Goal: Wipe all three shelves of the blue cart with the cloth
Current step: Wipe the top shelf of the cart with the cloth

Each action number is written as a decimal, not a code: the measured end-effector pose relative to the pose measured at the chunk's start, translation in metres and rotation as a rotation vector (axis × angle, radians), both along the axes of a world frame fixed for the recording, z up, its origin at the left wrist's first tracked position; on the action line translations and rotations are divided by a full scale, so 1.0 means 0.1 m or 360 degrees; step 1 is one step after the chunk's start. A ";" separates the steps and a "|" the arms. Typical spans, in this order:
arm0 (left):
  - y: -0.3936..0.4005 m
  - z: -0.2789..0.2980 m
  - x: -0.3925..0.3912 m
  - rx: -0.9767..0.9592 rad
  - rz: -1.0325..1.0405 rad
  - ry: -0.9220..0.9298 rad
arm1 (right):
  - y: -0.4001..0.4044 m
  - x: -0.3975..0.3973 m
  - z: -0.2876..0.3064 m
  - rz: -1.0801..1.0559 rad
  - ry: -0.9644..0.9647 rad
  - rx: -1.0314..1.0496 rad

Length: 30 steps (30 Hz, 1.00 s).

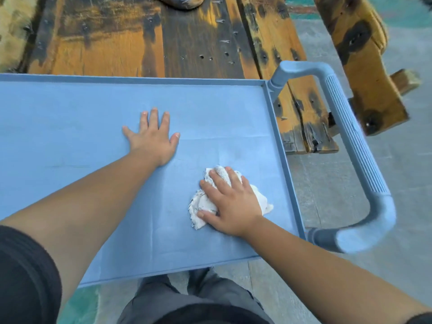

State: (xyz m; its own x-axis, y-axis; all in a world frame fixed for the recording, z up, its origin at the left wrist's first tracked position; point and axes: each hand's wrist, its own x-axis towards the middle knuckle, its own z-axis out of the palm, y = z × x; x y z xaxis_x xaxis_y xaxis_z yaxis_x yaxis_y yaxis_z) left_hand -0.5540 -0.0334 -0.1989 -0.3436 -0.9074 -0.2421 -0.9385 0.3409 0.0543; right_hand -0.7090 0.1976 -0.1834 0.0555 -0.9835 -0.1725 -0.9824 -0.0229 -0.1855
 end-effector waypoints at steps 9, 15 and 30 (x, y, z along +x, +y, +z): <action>1.27 0.01 -0.39 0.0090 -0.0432 0.0296 | 0.59 0.09 0.11 0.0022 0.0055 0.0003; 1.30 -0.01 -0.36 -0.0004 -0.0475 0.0195 | 0.83 -0.20 0.11 -0.0200 0.0100 0.0020; 0.92 -0.07 -0.72 -0.0053 -0.0468 0.0116 | 0.30 -0.63 -0.04 -0.0748 0.0060 0.0016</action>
State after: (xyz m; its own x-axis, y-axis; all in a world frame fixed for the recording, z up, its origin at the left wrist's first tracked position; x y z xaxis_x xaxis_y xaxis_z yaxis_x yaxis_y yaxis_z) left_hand -0.6256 0.0582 -0.2061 -0.6084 -0.7733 -0.1786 -0.7932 0.6004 0.1022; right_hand -0.7723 0.2277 -0.1877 -0.4021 -0.8986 -0.1754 -0.8918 0.4278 -0.1474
